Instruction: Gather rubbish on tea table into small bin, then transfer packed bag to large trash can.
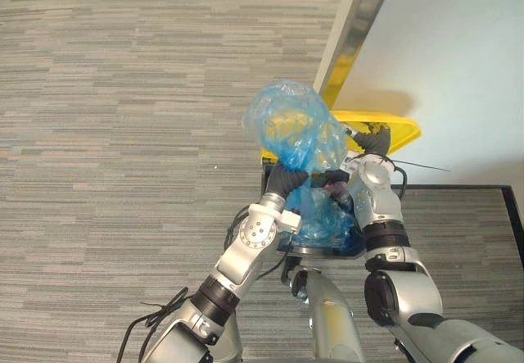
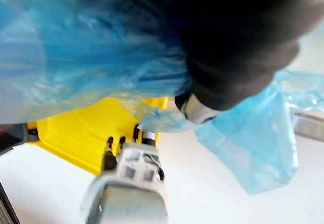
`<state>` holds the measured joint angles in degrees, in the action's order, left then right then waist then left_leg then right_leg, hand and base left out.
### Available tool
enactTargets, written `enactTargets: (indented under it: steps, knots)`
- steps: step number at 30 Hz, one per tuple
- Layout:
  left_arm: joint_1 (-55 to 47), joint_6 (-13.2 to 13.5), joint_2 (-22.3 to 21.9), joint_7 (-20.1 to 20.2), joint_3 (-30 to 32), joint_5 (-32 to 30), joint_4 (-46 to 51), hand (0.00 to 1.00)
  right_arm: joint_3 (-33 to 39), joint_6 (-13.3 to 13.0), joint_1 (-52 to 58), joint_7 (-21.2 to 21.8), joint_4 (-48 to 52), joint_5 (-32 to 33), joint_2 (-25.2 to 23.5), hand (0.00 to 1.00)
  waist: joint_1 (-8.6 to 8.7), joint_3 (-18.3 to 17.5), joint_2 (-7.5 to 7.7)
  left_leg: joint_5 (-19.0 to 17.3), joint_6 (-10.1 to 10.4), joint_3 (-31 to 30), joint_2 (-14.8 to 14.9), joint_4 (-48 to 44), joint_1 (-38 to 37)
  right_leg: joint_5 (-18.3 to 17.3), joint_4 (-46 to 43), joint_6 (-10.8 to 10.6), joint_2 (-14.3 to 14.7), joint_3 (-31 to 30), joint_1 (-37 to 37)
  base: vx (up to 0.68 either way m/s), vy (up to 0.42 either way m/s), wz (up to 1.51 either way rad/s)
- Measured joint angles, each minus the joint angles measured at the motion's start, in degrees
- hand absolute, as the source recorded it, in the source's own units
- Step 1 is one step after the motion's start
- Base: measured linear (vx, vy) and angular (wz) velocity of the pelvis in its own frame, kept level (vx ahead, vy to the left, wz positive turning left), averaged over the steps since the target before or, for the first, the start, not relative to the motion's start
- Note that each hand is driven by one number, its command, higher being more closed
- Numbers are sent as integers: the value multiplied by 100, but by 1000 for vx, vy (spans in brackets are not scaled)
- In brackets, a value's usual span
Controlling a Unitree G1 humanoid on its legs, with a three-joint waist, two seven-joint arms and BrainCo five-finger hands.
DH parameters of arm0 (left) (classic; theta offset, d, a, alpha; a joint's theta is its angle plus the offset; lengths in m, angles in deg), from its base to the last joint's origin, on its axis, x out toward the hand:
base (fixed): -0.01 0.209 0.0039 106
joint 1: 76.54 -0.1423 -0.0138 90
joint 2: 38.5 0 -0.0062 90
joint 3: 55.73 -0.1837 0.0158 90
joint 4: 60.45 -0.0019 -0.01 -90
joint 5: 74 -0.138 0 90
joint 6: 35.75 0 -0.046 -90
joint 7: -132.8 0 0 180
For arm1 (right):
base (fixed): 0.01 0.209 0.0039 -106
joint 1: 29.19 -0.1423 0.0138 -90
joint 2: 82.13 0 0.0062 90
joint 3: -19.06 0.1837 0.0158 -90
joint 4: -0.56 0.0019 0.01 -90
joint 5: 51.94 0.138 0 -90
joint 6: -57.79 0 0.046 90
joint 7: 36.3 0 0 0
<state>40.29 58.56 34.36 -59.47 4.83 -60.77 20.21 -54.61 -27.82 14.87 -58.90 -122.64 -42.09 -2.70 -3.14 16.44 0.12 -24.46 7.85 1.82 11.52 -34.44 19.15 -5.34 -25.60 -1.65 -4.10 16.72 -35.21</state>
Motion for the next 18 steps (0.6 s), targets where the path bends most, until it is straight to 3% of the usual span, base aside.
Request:
enactTargets:
  steps: [6,13,18]
  knots:
    - [635,-28,-93,-1,25,-202,-913,100,-9,83,-325,4,-161,20,9,0,93,113,63,4,10,48,15,-54,71,66,68,94,28,-31,-39,-3,2,-4]
    - [874,-252,-142,-4,173,-425,-1851,100,-61,78,-887,-6,-65,24,139,0,114,311,109,-70,-14,236,75,-312,557,385,367,84,172,-206,-413,-32,16,-18]
    - [1303,-381,-196,-123,654,-596,-2523,100,-84,26,-1009,-70,411,63,451,0,219,642,136,-175,-26,263,127,-615,996,502,375,79,226,-282,-766,-28,10,-12]
